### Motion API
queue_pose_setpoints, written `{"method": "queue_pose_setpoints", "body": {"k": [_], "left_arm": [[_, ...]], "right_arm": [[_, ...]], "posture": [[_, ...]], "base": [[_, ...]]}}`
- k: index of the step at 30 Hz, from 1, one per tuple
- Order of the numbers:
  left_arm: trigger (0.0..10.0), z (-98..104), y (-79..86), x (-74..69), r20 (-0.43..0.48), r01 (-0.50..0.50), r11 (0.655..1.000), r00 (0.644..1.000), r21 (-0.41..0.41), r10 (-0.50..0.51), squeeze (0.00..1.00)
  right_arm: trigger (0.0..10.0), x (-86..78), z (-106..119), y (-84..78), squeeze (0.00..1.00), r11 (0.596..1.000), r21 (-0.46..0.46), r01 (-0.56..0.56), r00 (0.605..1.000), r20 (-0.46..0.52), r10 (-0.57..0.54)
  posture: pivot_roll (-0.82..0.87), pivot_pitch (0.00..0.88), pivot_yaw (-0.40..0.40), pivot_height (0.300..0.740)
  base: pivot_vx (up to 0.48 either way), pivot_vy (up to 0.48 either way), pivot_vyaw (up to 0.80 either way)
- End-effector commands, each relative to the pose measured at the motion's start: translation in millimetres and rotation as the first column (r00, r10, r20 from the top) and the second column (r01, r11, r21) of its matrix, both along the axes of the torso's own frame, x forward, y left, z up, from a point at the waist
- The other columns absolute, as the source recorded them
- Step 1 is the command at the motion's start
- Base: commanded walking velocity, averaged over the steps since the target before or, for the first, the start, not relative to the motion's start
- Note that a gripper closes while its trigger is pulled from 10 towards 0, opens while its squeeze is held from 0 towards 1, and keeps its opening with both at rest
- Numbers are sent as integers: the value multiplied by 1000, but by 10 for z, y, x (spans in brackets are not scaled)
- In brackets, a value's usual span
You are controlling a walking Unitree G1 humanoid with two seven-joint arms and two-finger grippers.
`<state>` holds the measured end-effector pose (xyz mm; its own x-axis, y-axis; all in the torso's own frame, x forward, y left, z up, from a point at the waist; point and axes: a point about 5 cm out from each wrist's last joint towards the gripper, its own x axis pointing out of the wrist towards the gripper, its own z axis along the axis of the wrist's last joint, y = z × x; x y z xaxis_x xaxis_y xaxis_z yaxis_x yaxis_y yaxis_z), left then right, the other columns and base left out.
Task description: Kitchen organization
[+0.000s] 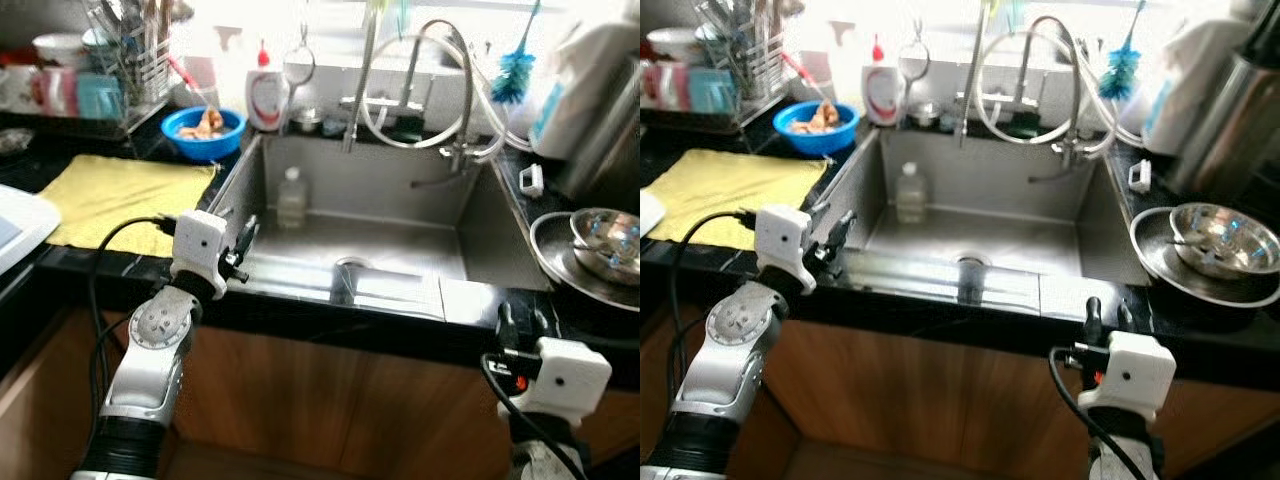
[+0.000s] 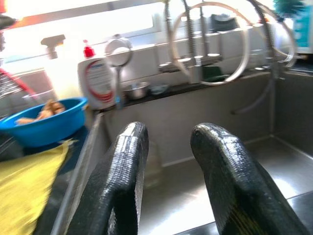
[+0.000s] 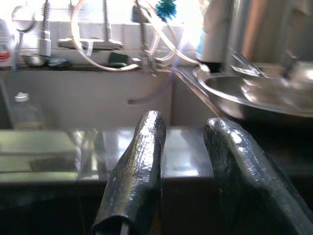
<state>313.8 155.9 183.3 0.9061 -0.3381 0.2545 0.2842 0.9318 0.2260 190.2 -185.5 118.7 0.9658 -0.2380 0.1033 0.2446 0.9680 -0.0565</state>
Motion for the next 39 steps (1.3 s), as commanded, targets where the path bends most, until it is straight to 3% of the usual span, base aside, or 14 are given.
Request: {"method": "queue_pose_setpoints", "body": {"k": [1, 15, 25, 31, 39], "left_arm": [[10000, 74, -68, -7, 35, 28, 999, 999, 16, -29, 0], [10000, 213, -184, 1, 71, 84, 996, 994, 3, -84, 0], [10000, 173, -224, -18, 52, 113, 994, 992, -11, -112, 0], [10000, 103, -247, -38, 32, 128, 992, 991, -15, -128, 0], [10000, -147, -244, -124, -24, 107, 994, 994, -31, -107, 0]], "right_arm": [[10000, -19, -31, -34, 0, 1000, 2, 13, 1000, -18, -13], [10000, -23, -43, -42, 0, 1000, -5, 22, 1000, -18, -22], [10000, -18, -53, -29, 0, 1000, 9, 15, 1000, -22, -15], [10000, -1, -52, -21, 0, 1000, 4, 1, 1000, -24, -1], [10000, -13, -4, -37, 0, 999, -47, -16, 1000, -16, 15]], "posture": [[17, 0, 8, 740], [21, 0, 8, 740], [17, 0, 8, 740], [17, 0, 4, 740], [2, 0, -17, 723]], "base": [[0, 0, -638], [0, 0, -46], [0, 0, -575], [0, 0, -552], [0, 0, -448]]}}
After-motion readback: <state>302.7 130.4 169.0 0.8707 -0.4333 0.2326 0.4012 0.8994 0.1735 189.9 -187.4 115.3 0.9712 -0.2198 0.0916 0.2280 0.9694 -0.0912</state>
